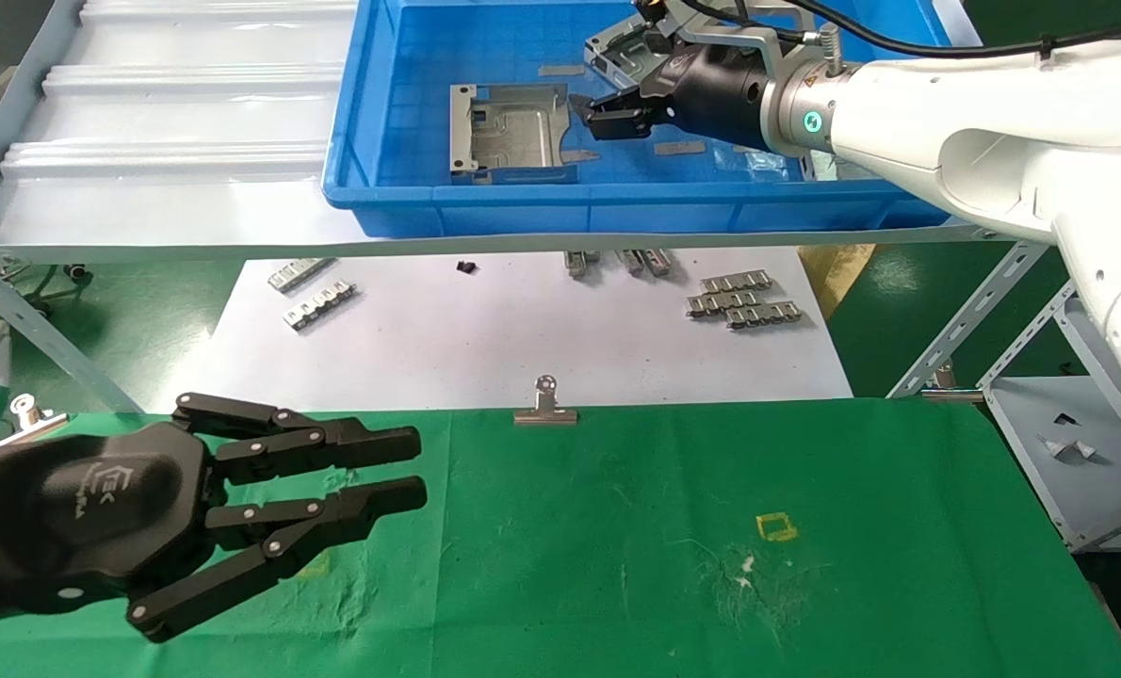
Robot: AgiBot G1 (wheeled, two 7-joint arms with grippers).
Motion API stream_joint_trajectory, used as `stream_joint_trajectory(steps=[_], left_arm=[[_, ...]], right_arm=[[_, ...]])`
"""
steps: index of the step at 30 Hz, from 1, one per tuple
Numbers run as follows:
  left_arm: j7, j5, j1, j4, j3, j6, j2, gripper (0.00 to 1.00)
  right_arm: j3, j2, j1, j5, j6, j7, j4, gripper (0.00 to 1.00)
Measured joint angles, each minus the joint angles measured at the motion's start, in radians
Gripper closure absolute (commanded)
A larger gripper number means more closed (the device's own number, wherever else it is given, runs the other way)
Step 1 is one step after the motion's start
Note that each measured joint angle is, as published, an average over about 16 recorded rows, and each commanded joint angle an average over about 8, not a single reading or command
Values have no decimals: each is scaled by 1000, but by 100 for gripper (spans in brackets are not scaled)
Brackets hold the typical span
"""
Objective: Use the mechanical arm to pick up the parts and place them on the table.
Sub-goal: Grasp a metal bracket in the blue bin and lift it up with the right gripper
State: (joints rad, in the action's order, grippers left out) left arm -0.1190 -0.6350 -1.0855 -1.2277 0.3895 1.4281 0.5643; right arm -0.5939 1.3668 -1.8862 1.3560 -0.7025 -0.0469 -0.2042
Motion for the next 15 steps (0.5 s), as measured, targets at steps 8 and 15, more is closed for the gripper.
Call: stream_joint_trajectory(steps=[8, 15], left_arm=[[0, 0, 0, 0, 0, 0, 0, 0], [0, 0, 0, 0, 0, 0, 0, 0]], right_arm=[[-77, 1, -19, -2, -13, 127, 7, 100], [-141, -1, -35, 1, -32, 242, -1, 100]])
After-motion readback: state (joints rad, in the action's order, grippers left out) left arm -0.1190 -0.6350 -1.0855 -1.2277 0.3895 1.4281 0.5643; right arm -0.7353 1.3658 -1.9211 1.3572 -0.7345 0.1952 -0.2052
